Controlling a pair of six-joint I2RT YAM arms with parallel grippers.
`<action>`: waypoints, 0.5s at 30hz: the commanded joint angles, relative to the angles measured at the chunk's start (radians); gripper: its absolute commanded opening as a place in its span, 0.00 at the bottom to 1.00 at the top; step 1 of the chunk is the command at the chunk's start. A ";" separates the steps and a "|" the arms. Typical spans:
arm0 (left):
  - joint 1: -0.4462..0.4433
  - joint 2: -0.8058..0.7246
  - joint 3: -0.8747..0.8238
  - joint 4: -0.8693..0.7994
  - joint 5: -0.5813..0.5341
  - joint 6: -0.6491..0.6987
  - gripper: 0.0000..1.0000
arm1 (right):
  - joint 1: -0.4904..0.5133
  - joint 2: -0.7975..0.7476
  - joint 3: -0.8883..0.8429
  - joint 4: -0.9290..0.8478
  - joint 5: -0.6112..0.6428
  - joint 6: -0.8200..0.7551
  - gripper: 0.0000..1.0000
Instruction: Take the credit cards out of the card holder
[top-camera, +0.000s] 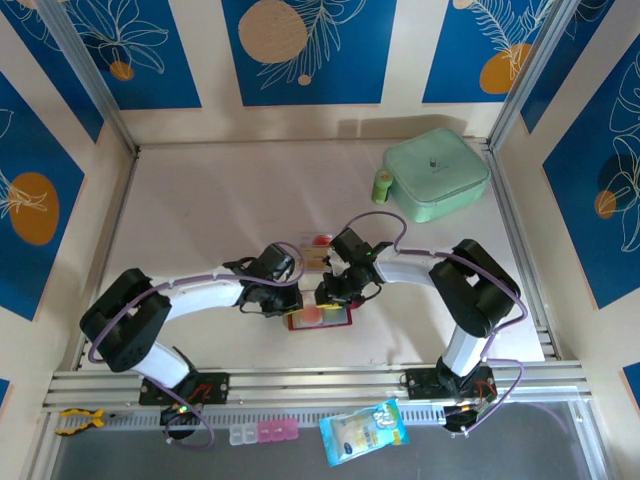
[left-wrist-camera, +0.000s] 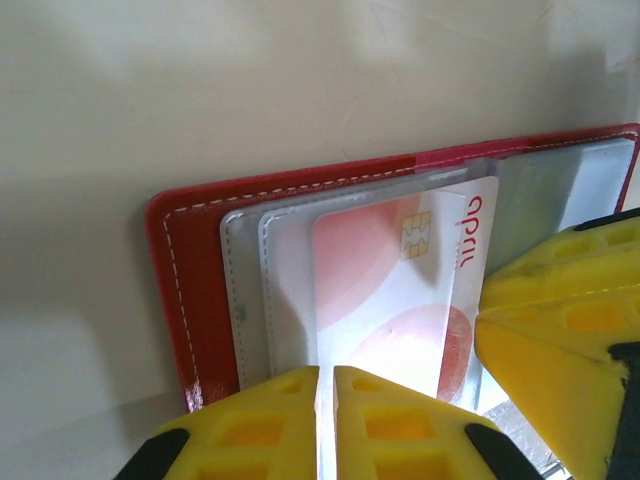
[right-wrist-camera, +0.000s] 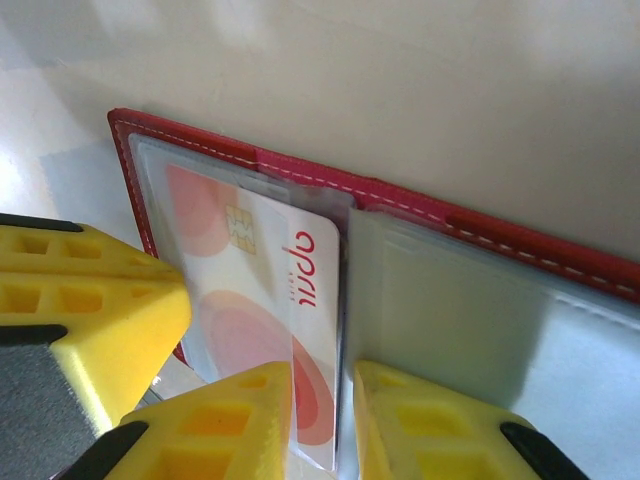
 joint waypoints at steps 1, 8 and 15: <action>-0.005 -0.027 0.011 -0.037 -0.021 0.006 0.12 | -0.004 0.017 -0.013 -0.001 -0.021 0.007 0.24; -0.005 0.000 -0.001 -0.016 -0.010 0.002 0.03 | -0.005 0.018 -0.012 0.000 -0.022 0.007 0.24; -0.006 0.031 -0.012 -0.016 -0.008 0.008 0.00 | -0.004 0.017 -0.026 0.038 -0.052 0.019 0.24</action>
